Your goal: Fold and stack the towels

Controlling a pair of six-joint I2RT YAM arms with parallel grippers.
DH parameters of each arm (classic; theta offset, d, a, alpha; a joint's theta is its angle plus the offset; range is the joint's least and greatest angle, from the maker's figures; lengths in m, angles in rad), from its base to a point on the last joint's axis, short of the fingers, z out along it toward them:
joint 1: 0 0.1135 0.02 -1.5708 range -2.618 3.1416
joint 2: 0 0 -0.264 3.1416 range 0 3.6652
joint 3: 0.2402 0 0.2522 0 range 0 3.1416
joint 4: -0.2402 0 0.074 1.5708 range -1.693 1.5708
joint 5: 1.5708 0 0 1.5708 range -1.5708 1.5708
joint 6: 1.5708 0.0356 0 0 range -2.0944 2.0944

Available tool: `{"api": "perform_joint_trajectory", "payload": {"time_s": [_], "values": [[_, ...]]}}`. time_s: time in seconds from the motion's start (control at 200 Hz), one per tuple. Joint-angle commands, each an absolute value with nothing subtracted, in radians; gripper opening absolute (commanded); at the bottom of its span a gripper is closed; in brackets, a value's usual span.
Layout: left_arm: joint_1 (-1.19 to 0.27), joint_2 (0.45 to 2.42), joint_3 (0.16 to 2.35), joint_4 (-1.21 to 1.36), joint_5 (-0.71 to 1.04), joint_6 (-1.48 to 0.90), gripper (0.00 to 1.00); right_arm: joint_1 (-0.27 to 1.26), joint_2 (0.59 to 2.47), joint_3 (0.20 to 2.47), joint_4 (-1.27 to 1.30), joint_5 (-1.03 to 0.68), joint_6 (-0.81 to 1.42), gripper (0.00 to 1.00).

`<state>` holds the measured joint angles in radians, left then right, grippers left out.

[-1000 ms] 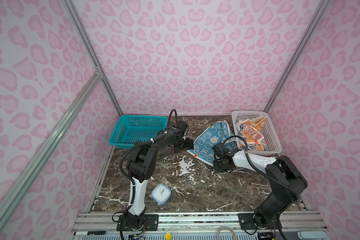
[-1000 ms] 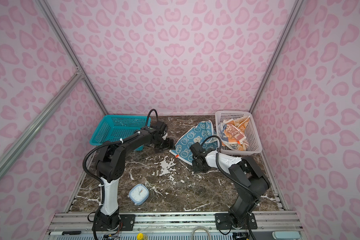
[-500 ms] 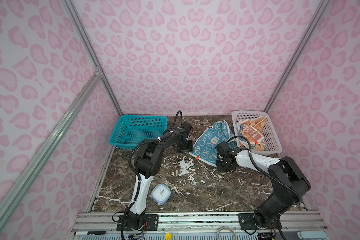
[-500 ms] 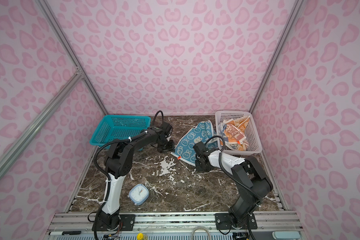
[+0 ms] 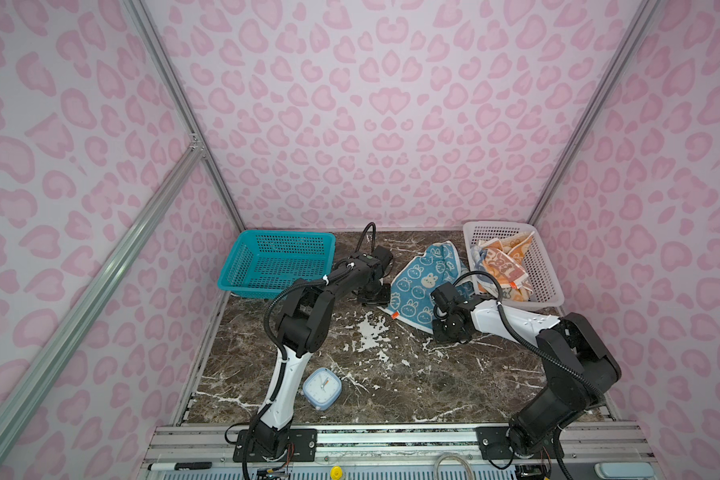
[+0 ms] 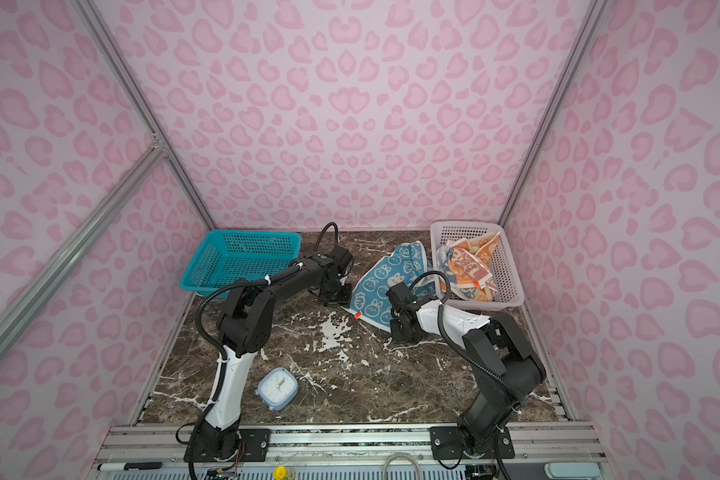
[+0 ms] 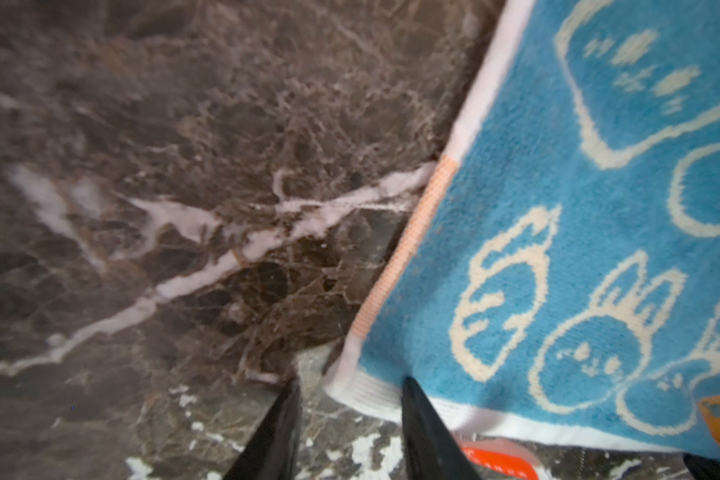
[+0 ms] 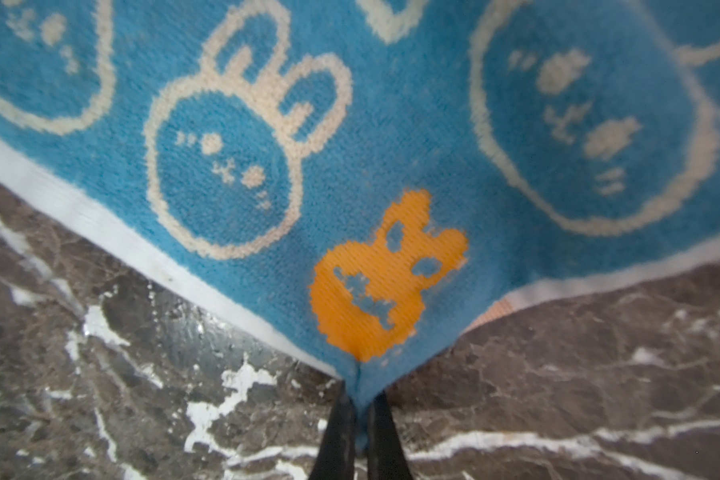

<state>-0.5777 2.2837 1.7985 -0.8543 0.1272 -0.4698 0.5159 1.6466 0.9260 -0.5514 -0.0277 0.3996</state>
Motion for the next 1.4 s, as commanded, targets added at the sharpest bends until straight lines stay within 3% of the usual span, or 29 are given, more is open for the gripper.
{"api": "perform_joint_trajectory", "payload": {"time_s": [0.0,0.14,0.17,0.505,0.63,0.78,1.1,1.395], "values": [[-0.583,2.330,1.783,-0.897,0.132,-0.463,0.40,0.515,1.641,0.934,-0.561,-0.029,0.390,0.00],[-0.593,2.337,1.777,-0.889,0.131,-0.459,0.37,0.514,1.642,0.940,-0.558,-0.037,0.390,0.00],[-0.594,2.341,1.778,-0.888,0.138,-0.459,0.32,0.514,1.643,0.940,-0.557,-0.038,0.392,0.00],[-0.606,2.368,1.795,-0.868,0.156,-0.475,0.16,0.516,1.627,0.933,-0.534,-0.078,0.388,0.00],[-0.606,2.374,1.820,-0.864,0.149,-0.479,0.04,0.516,1.614,0.931,-0.540,-0.078,0.379,0.00],[-0.602,2.360,1.851,-0.871,0.119,-0.481,0.04,0.514,1.600,0.934,-0.547,-0.078,0.362,0.00],[-0.589,2.258,1.830,-0.875,0.070,-0.477,0.29,0.511,1.594,0.927,-0.548,-0.077,0.354,0.00],[-0.575,2.222,1.841,-0.846,0.086,-0.468,0.34,0.497,1.583,0.920,-0.549,-0.080,0.353,0.00]]}}
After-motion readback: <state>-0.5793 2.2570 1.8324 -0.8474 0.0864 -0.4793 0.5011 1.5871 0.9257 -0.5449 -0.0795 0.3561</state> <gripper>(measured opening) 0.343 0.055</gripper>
